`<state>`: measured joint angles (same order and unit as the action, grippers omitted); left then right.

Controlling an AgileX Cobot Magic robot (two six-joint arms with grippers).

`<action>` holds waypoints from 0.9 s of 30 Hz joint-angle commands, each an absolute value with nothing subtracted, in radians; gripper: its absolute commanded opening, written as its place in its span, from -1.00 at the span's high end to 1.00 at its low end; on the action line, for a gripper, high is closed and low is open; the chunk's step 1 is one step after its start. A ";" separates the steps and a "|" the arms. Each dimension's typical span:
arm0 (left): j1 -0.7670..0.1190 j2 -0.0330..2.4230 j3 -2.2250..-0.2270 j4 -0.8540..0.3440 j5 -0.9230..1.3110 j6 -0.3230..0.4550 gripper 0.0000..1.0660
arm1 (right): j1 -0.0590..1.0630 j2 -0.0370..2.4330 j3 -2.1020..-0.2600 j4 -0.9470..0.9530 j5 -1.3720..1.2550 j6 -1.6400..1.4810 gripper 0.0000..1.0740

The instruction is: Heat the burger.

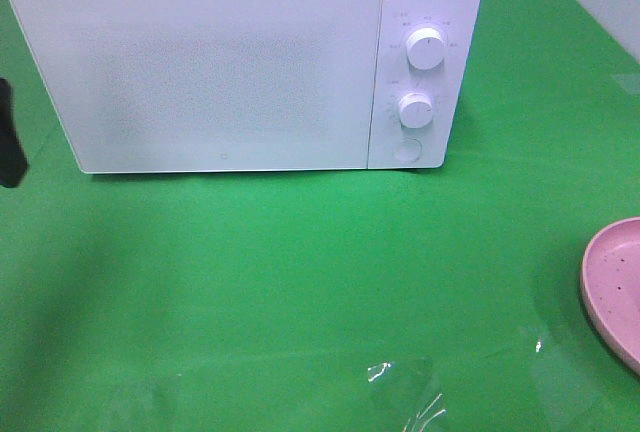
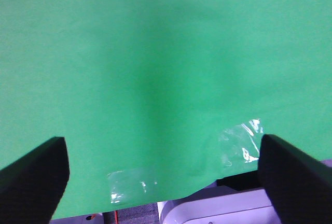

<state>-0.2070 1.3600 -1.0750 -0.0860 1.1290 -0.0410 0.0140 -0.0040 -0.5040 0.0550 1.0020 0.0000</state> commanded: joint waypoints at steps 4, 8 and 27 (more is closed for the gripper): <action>-0.035 1.206 -1.024 -0.117 1.140 -0.006 -0.71 | 0.008 -0.029 -0.506 0.058 1.001 0.000 -0.41; -0.021 1.066 -0.896 -0.125 1.069 0.000 -0.71 | 0.008 -0.029 -0.506 0.058 1.001 0.000 -0.41; -0.021 0.502 -0.539 -0.086 0.939 -0.007 -0.71 | 0.008 -0.029 -0.506 0.059 1.001 0.000 -0.41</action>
